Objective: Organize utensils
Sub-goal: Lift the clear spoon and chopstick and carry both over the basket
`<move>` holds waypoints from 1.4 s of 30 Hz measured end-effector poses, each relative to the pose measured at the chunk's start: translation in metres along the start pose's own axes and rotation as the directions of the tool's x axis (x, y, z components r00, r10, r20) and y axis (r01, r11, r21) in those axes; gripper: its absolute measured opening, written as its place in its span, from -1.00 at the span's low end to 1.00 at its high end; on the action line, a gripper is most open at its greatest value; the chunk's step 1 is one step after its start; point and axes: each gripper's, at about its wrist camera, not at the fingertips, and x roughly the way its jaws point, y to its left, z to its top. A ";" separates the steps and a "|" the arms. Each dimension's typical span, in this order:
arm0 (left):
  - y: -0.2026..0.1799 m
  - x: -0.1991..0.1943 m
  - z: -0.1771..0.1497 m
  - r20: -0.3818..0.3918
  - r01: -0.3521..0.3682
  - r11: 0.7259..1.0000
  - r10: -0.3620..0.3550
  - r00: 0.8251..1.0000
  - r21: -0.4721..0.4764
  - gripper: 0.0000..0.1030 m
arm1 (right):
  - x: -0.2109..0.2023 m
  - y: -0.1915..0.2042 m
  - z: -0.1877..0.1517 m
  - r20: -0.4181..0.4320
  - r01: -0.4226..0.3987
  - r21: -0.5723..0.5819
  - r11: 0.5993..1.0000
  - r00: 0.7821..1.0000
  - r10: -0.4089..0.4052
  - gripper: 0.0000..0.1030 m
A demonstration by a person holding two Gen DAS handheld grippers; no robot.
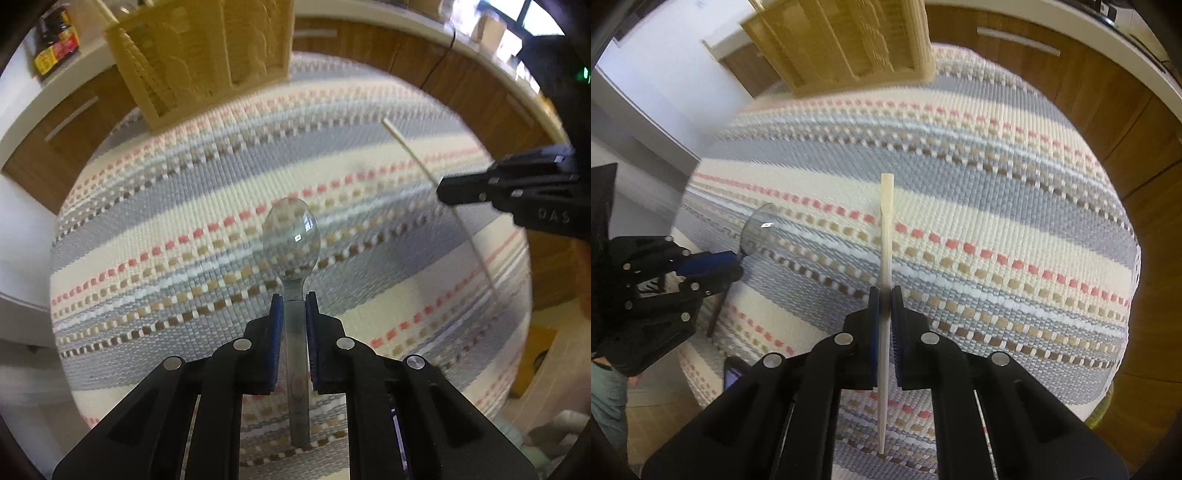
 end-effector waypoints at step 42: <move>0.121 -0.145 0.160 0.794 0.091 0.947 0.202 0.574 -0.307 -0.80 | -0.139 0.035 0.201 0.877 0.193 -0.039 0.980 0.476 -0.059 -0.91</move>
